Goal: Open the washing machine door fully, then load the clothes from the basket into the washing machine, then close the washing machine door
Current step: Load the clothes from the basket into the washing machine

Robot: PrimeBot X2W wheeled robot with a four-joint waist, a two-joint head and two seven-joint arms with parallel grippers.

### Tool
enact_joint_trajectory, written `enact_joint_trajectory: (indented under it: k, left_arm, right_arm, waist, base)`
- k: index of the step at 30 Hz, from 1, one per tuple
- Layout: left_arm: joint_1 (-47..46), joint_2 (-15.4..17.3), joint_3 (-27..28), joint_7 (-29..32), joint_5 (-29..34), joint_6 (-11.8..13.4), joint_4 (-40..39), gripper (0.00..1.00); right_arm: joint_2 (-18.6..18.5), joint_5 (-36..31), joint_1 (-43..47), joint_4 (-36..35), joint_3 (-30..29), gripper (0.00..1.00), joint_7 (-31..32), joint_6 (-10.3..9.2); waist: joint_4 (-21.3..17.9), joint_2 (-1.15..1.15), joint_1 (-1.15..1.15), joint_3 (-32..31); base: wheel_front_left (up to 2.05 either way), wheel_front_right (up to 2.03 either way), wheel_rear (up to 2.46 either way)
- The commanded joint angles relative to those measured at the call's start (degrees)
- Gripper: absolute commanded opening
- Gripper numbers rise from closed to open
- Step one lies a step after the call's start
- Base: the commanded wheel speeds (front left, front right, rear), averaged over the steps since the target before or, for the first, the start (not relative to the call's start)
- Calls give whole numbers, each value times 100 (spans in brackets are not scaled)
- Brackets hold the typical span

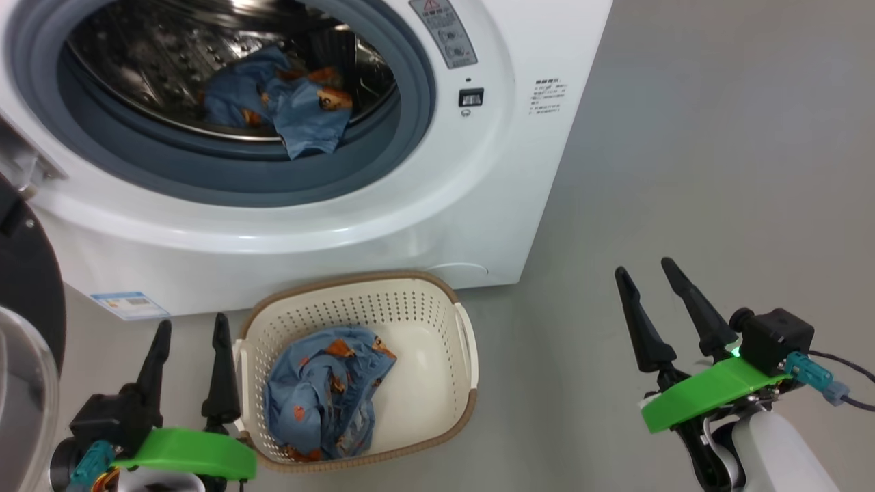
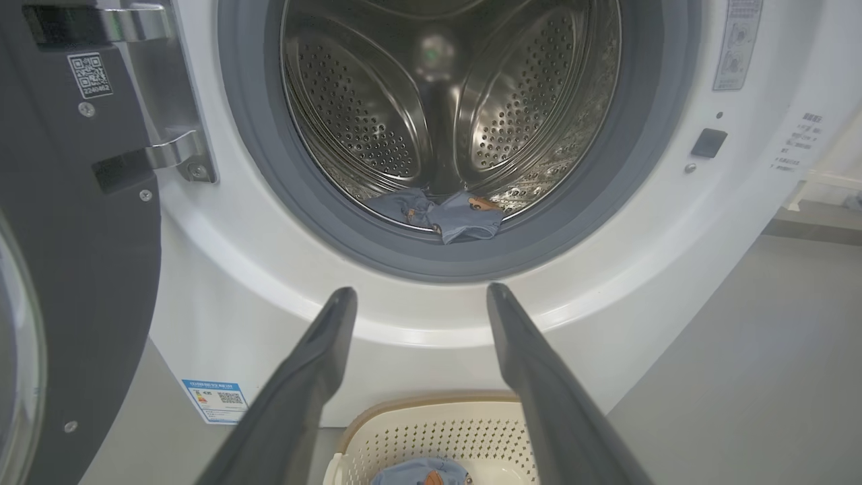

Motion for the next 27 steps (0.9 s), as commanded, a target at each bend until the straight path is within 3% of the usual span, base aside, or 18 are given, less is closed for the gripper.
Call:
enact_joint_trajectory:
  k: [1, 27]
  left_arm:
    - [-232, 69, 149, -30, -5, -43, -66, 100]
    - [-1175, 345, -32, -30, 12, -147, 835, 100]
  right_arm:
    - [31, -29, -137, -163, 90, 100, -27, 9]
    - [213, -38, -706, -293, 113, 100, -27, 9]
  waist:
    - [-44, 0, 0, 230]
    - [-466, 0, 0, 1601]
  base:
    - [0, 0, 0]
    - [0, 0, 0]
